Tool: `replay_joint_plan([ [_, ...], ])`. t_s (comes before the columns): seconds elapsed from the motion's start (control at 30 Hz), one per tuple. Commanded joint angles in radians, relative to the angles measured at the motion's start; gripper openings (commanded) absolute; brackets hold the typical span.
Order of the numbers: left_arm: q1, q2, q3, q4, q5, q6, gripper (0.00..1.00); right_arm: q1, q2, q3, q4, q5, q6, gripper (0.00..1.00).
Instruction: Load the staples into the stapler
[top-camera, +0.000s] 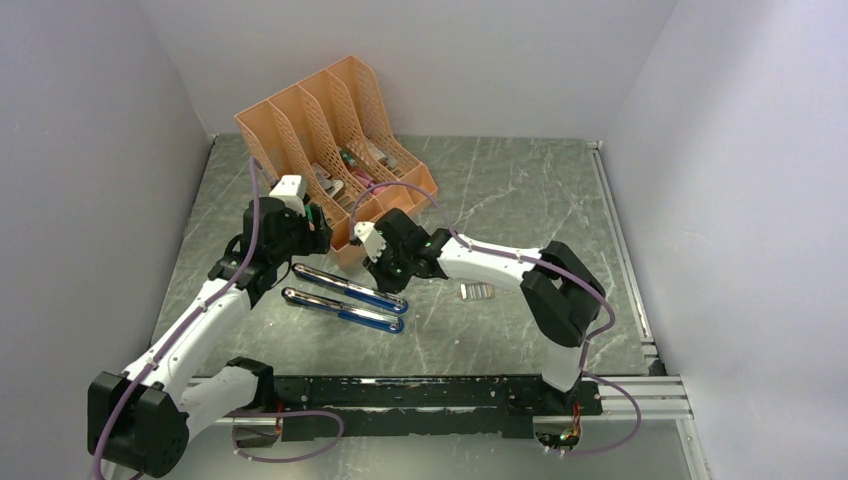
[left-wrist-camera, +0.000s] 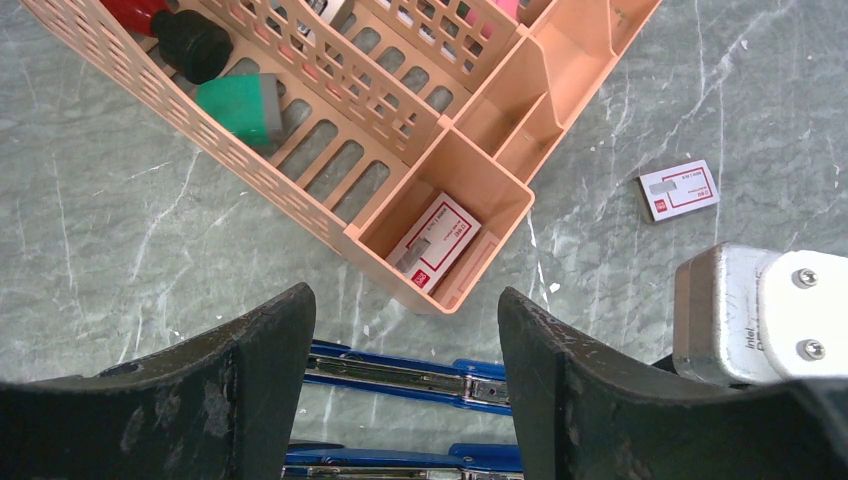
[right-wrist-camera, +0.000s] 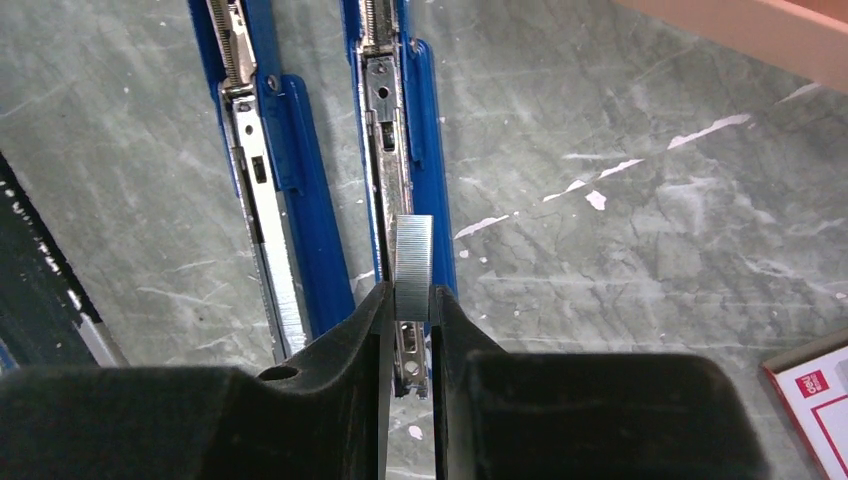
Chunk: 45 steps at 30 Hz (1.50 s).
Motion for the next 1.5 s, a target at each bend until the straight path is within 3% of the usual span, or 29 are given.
replay_joint_plan([
  [0.0,0.013,-0.01,0.02,0.028,-0.001,0.009,0.72,-0.009,-0.012,0.036,-0.021,-0.08,-0.023,0.15],
  [1.47,0.015,-0.011,0.018,0.027,0.002,0.007,0.72,-0.009,0.068,0.074,-0.11,-0.007,0.0,0.15],
])
